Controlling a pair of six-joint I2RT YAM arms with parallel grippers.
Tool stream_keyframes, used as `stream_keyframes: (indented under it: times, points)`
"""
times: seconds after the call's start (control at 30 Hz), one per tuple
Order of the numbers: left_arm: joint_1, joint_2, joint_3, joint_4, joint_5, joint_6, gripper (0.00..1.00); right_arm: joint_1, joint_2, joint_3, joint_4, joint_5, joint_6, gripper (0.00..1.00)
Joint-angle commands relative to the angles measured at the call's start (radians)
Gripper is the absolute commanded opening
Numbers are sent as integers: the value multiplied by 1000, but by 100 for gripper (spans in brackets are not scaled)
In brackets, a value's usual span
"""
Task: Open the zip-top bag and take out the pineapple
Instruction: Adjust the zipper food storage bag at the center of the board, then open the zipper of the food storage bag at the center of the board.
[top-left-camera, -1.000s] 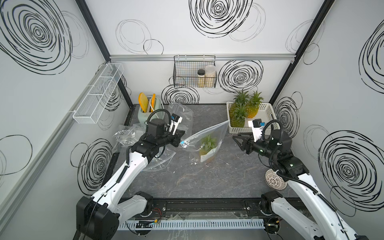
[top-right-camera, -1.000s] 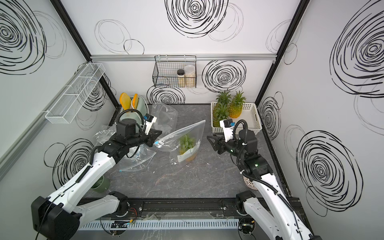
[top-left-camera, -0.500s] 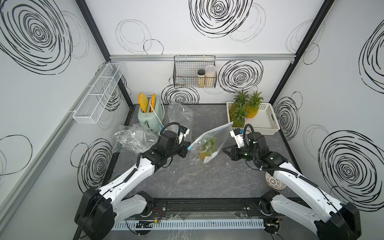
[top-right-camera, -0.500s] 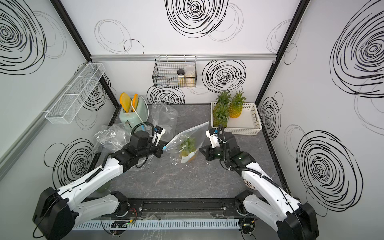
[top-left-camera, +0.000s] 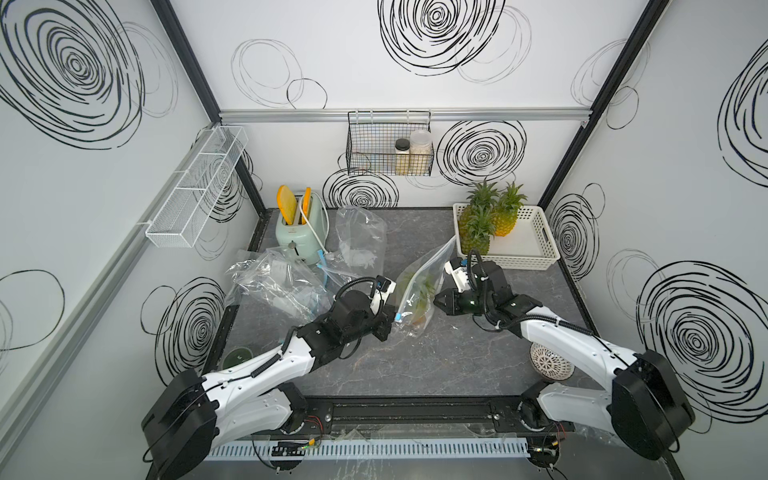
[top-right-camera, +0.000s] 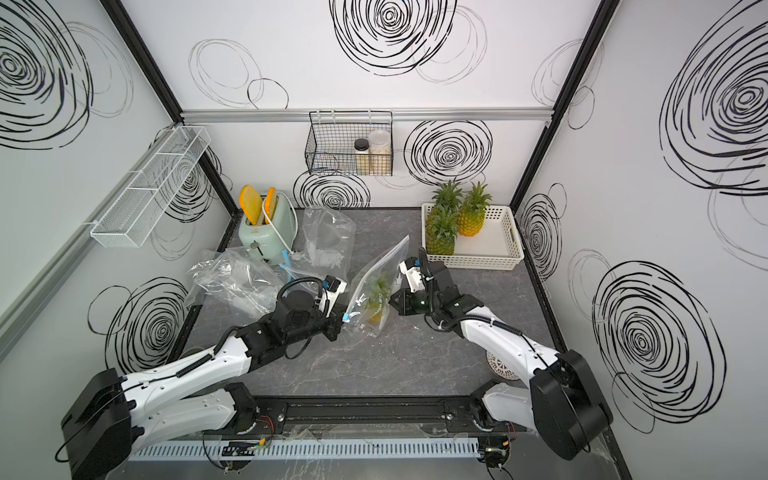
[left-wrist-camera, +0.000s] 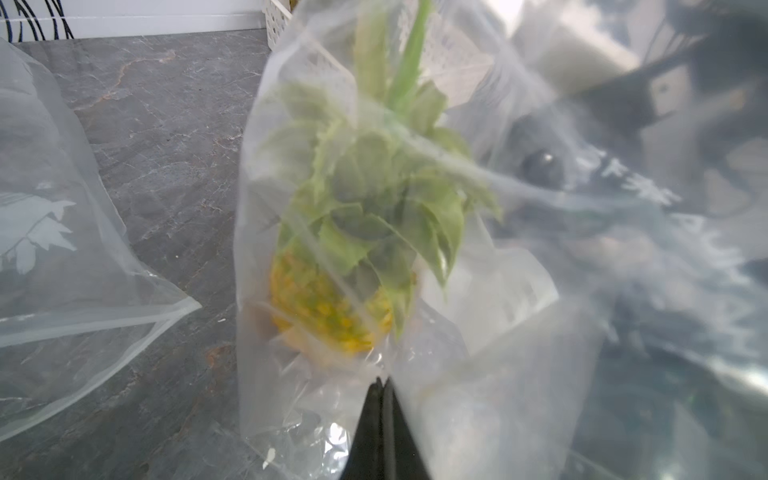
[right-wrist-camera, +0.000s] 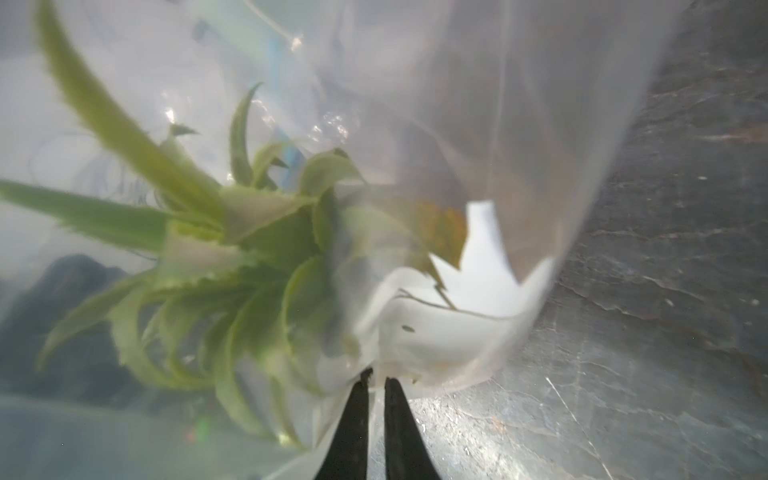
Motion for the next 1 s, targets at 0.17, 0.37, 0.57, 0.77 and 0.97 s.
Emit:
stream_keyframes:
  times: [0.17,0.37,0.57,0.77,0.97]
  points:
    - [-135,-88,-73,168,-145,-107,0,-29,116,113,74,-53,-66,28]
    - [-186,-69,-87,179,-202,-140,2,-86,146,175,-9,-42,-142,35]
    - [-178,-150,-7,-18,-290,-97,33,-206,36,184,-165,-35,-225,46]
    - [-7,-246,91,-155,-102,-42,59,-249,-112,234,-296,-54,-300,66]
    - [239,-166,165,-132,206,-93,78,-255,-116,287,-327,-145,-276,71]
